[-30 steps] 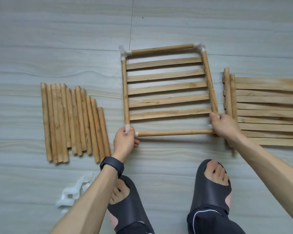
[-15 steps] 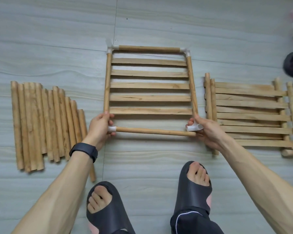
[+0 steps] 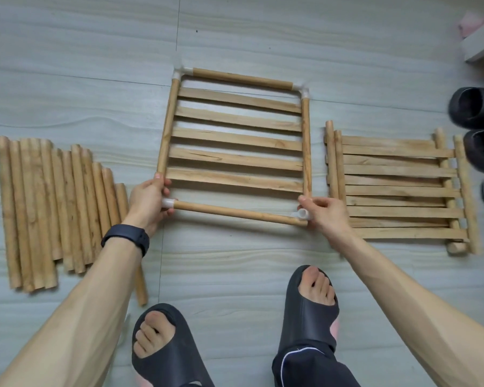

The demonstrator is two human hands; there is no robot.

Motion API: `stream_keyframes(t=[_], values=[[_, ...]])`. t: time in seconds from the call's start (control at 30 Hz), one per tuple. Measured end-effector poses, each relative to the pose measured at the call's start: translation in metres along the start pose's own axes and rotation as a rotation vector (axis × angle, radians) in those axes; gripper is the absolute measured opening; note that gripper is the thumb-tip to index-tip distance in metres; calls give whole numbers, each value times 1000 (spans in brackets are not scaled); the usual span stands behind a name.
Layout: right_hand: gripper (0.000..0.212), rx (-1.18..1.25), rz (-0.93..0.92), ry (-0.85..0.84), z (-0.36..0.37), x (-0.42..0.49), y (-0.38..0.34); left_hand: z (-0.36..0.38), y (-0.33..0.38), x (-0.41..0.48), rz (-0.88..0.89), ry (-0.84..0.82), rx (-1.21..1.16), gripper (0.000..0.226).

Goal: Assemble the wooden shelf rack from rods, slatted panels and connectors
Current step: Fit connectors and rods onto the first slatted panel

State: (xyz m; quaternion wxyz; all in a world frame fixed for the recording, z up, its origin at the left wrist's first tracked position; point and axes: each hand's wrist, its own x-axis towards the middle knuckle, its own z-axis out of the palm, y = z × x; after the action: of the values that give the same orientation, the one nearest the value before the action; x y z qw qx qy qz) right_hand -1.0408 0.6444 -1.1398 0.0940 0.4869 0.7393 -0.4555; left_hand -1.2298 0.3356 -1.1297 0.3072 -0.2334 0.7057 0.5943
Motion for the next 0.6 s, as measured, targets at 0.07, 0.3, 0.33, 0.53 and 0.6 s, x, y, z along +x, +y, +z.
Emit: stream_keyframes(t=[0.07,0.3,0.33,0.53,0.6], values=[[39,-135,-42,150,4,-3,0,4,-1,-2,1,9,-4,34],[42,-259,-169,-9,-3,-16,12,-6,1,4,-9,-24,10,31],[41,-279,-184,101,1,-22,12,-5,0,4,-8,-24,10,31],[26,710,306,-415,-10,-26,6,-9,6,5,-37,-55,-34,29],[31,815,367,-528,-17,-26,3,-10,6,4,-55,-67,-55,29]])
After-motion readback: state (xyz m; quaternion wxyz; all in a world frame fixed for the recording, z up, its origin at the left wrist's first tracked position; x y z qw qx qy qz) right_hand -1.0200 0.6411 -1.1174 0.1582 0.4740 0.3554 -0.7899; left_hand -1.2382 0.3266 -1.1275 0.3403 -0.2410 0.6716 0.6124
